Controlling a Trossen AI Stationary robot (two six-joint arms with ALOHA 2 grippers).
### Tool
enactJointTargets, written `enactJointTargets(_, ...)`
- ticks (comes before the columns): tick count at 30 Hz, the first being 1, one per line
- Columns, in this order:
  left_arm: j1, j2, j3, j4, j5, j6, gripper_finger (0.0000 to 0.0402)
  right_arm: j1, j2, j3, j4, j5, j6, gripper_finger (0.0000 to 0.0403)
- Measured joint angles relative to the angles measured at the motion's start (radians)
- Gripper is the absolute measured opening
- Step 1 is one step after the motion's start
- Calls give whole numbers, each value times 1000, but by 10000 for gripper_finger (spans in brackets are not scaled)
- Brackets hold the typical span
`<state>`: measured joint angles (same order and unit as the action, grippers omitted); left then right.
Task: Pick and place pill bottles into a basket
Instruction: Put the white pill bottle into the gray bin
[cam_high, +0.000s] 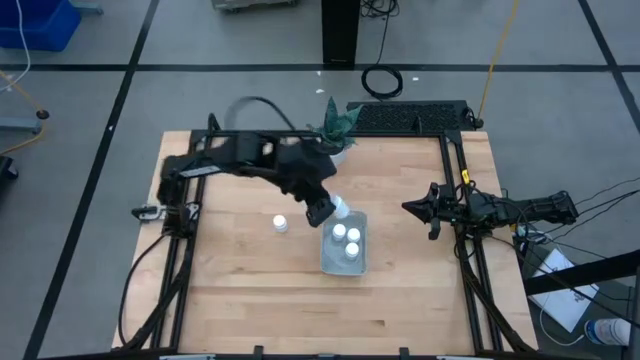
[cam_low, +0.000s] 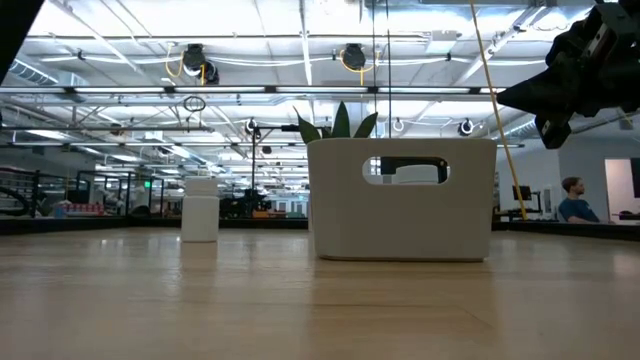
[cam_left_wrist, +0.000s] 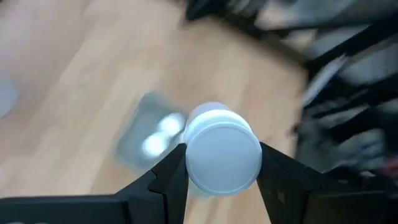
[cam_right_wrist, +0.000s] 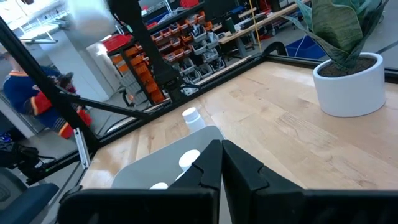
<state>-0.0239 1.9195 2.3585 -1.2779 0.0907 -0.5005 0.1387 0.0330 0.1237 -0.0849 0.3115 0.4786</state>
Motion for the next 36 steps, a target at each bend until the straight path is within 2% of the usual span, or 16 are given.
enactJointTargets(5, -26, 98, -15, -75, -26, 62, 165, 0, 0, 0, -1, 0, 0, 4)
enactJointTargets(12, -66, 229, -14, -127, -134, 158, 165, 0, 0, 0, -2, 0, 0, 4)
enactJointTargets(19, -98, 316, -13, -125, -143, 196, 172, 0, 0, 0, -2, 0, 0, 4)
enactJointTargets(24, -125, 360, -15, -112, -146, 162, 165, 0, 0, 0, -2, 0, 0, 4)
enactJointTargets(28, -142, 372, -17, -82, -190, 133, 165, 0, 0, 0, -2, 0, 0, 4)
enactJointTargets(33, -146, 370, -56, -37, -182, 92, 178, 0, 0, 0, -2, 0, 0, 4)
enactJointTargets(36, -150, 370, -108, -12, -187, 68, 170, 0, 0, 0, -2, 0, 0, 4)
